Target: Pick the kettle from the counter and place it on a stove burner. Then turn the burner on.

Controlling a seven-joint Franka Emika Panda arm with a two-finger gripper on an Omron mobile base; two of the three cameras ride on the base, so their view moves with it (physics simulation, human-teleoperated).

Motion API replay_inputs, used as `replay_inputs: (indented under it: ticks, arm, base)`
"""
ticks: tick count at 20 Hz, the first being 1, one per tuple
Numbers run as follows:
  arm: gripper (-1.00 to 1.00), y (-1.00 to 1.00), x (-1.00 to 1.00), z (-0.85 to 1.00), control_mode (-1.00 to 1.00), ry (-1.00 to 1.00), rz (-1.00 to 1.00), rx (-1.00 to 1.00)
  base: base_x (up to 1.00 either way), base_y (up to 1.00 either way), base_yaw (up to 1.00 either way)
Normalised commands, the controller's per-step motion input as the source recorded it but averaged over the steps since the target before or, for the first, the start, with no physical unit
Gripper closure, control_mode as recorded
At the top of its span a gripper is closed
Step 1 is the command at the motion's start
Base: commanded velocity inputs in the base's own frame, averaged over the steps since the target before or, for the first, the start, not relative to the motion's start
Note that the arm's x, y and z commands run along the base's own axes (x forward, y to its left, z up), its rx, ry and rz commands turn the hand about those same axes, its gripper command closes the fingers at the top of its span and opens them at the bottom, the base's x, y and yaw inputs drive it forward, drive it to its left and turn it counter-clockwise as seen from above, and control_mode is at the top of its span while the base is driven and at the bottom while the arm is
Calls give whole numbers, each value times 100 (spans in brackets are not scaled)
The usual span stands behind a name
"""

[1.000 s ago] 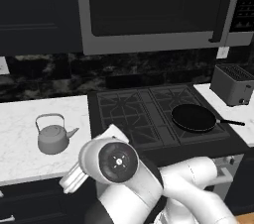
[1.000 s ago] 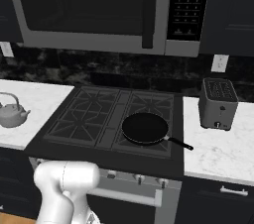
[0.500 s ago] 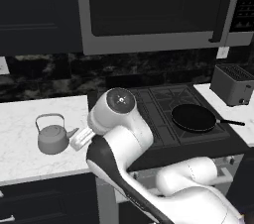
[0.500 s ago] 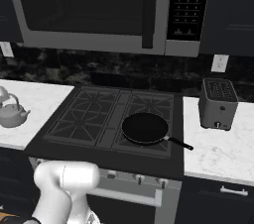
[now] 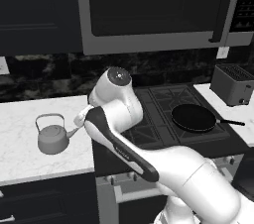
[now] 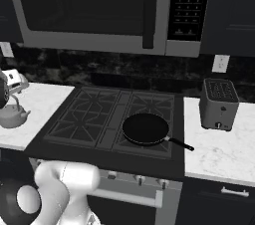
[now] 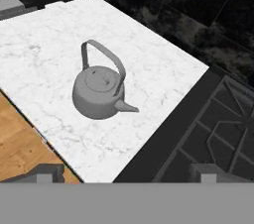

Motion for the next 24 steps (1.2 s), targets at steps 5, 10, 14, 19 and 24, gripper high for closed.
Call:
replay_inputs:
  ticks: [5, 10, 14, 19, 24]
  arm:
    - [-100, 29, 45, -12, -100, 0, 4, 0]
    - [-100, 60, 39, -41, -100, 7, 8, -1]
    - [-100, 82, 47, -48, -100, 14, 8, -3]
    - [-100, 38, 40, -29, -100, 7, 5, 0]
    - [-100, 10, 41, -10, -100, 0, 0, 0]
  base:
    - [0, 0, 0]
    - [0, 0, 0]
    - [0, 0, 0]
    - [0, 0, 0]
    - [0, 0, 0]
